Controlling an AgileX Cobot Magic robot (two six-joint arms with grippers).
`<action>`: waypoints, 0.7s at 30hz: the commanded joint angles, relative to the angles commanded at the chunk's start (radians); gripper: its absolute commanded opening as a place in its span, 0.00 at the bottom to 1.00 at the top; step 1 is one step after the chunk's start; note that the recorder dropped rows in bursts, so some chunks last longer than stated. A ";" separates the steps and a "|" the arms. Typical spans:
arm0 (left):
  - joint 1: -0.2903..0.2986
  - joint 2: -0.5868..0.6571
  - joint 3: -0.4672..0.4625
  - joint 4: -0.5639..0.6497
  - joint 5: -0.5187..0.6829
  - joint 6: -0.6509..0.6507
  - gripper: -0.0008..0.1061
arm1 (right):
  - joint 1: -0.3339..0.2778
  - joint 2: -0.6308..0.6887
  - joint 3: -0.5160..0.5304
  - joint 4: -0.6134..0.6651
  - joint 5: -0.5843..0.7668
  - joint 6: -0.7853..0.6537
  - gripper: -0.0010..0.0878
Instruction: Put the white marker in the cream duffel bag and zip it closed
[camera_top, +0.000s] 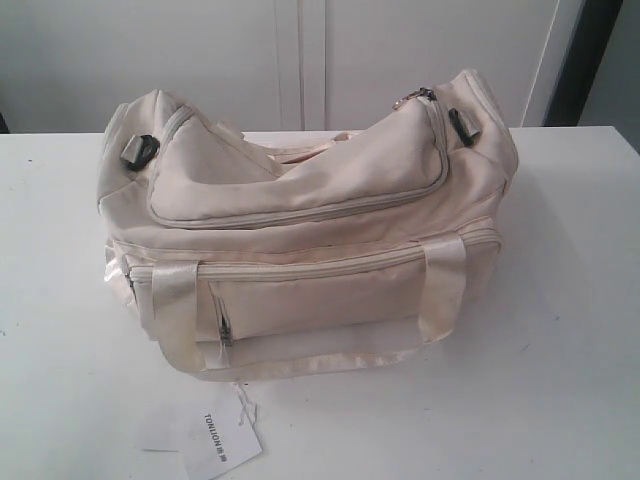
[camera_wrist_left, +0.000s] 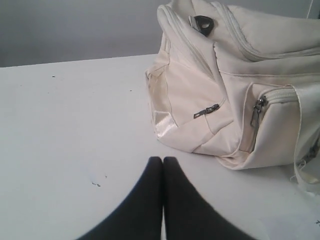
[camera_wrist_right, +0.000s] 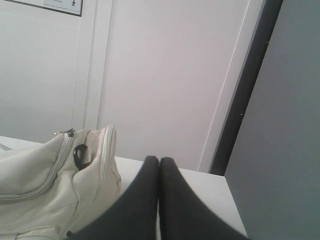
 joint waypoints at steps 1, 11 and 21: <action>0.000 -0.008 0.003 0.000 0.005 0.000 0.01 | 0.000 0.000 0.000 0.000 0.000 0.000 0.01; 0.000 -0.010 0.042 0.000 0.015 -0.031 0.01 | 0.000 0.000 0.000 0.000 0.000 0.000 0.01; 0.000 -0.010 0.042 0.000 0.025 -0.031 0.01 | 0.000 0.000 0.000 0.000 0.000 0.000 0.01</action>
